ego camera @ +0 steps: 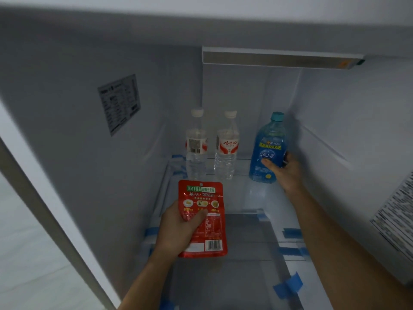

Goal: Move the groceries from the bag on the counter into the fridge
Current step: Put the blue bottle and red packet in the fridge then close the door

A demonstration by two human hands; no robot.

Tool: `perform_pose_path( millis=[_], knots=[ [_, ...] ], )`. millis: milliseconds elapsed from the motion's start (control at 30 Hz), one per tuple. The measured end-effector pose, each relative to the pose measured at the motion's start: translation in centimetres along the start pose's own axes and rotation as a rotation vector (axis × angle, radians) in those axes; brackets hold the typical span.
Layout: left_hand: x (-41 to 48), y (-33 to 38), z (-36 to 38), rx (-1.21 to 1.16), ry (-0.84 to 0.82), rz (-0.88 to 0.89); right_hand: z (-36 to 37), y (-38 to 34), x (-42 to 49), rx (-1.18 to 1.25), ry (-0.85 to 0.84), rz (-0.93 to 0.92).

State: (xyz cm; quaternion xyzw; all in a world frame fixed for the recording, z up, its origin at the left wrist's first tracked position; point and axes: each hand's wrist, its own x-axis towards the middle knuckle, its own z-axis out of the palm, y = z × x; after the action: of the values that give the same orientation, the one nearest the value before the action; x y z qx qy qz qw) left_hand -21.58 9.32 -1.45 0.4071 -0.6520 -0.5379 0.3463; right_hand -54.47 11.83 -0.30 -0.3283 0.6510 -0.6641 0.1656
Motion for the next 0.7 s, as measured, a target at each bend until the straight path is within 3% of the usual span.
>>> perform_pose_path(
  millis=[267,433,700],
  knots=[
    [-0.6,0.4,0.0,-0.015,0.006,0.015,0.1,-0.4,-1.0,-0.079,-0.049,0.037],
    [-1.5,0.6,-0.3,-0.043,-0.039,0.039,0.1,-1.3,-5.6,-0.236,0.109,0.054],
    [-6.0,-0.7,-1.6,-0.218,0.018,-0.066,-0.1,-2.5,-17.9,-0.497,0.126,-0.166]
  ],
)
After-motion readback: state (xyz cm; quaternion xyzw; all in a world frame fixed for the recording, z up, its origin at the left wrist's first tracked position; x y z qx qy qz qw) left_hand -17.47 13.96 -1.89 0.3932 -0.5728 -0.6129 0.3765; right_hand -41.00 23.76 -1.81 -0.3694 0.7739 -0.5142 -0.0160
